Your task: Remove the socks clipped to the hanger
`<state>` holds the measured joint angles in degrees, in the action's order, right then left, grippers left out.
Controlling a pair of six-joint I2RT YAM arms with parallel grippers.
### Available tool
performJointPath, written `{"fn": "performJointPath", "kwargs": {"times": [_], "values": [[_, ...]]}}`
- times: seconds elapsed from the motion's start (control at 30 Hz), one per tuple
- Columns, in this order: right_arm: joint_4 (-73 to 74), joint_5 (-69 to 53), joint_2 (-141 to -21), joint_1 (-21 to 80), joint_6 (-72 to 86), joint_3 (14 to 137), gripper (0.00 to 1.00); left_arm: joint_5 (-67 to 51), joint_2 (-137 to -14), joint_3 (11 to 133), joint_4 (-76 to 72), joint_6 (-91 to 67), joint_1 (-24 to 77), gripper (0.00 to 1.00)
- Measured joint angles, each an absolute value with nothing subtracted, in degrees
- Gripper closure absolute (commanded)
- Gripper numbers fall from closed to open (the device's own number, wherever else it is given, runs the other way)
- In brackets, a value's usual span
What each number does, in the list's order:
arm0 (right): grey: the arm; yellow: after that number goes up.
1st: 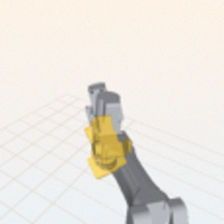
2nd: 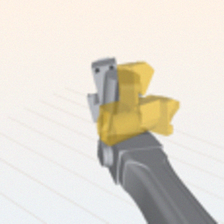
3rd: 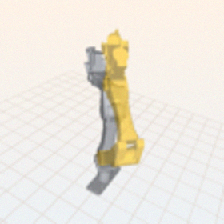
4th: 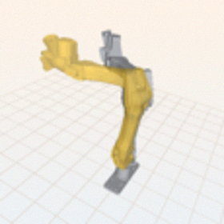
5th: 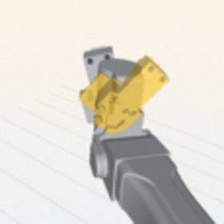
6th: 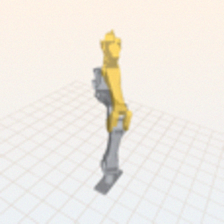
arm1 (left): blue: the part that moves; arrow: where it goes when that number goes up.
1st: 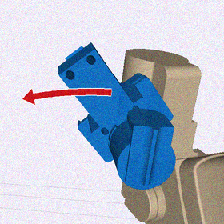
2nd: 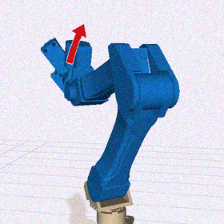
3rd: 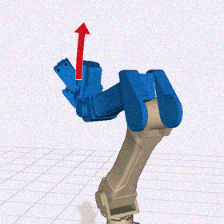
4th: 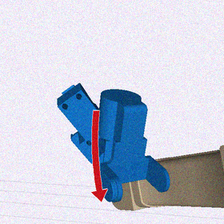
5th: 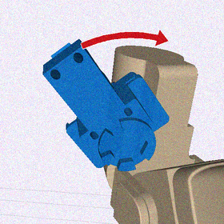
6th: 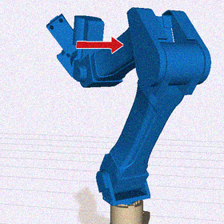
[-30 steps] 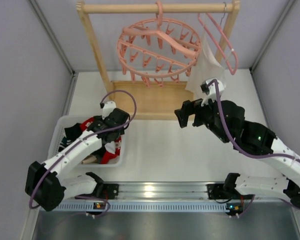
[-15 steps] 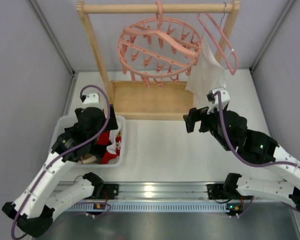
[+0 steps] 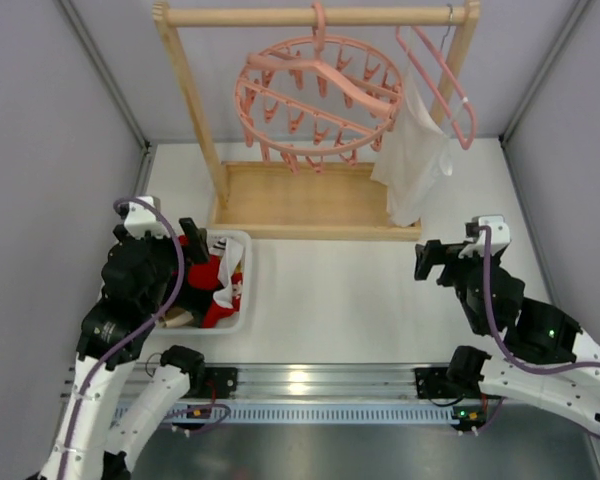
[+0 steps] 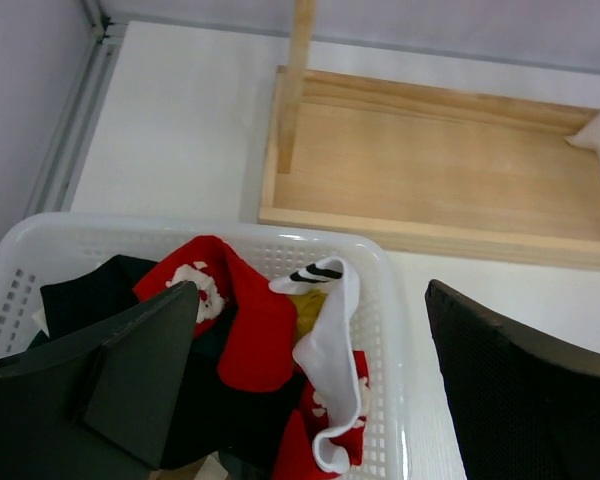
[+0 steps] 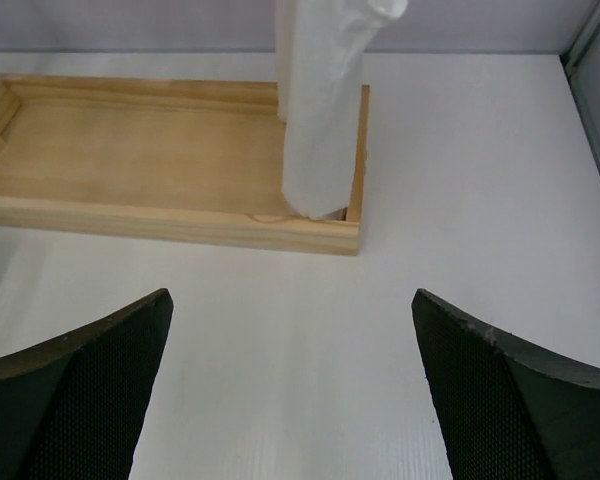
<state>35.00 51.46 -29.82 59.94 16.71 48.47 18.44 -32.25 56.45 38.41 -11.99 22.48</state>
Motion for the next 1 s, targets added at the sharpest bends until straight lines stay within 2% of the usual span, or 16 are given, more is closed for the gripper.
{"fn": "performJointPath", "kwargs": {"times": [0.1, 0.17, 0.53, 1.0], "values": [[37.1, 53.8, -28.1, 59.9, 17.1, 48.4, 0.01, 13.2, -32.6, 54.9, 36.5, -12.1, 12.4, 0.02], [38.6, 54.7, -27.8, 59.9, 17.7, 48.5, 0.01, 11.8, -33.0, 53.7, 35.9, -12.1, 10.0, 0.02], [43.5, 57.3, -26.7, 59.9, 18.7, 48.6, 0.01, 8.5, -27.6, 49.6, 35.8, -12.1, 9.4, 0.02], [45.3, 57.6, -25.7, 60.0, 19.6, 48.9, 0.01, 6.4, -27.4, 48.5, 35.5, -12.1, 9.4, 0.02]]}}
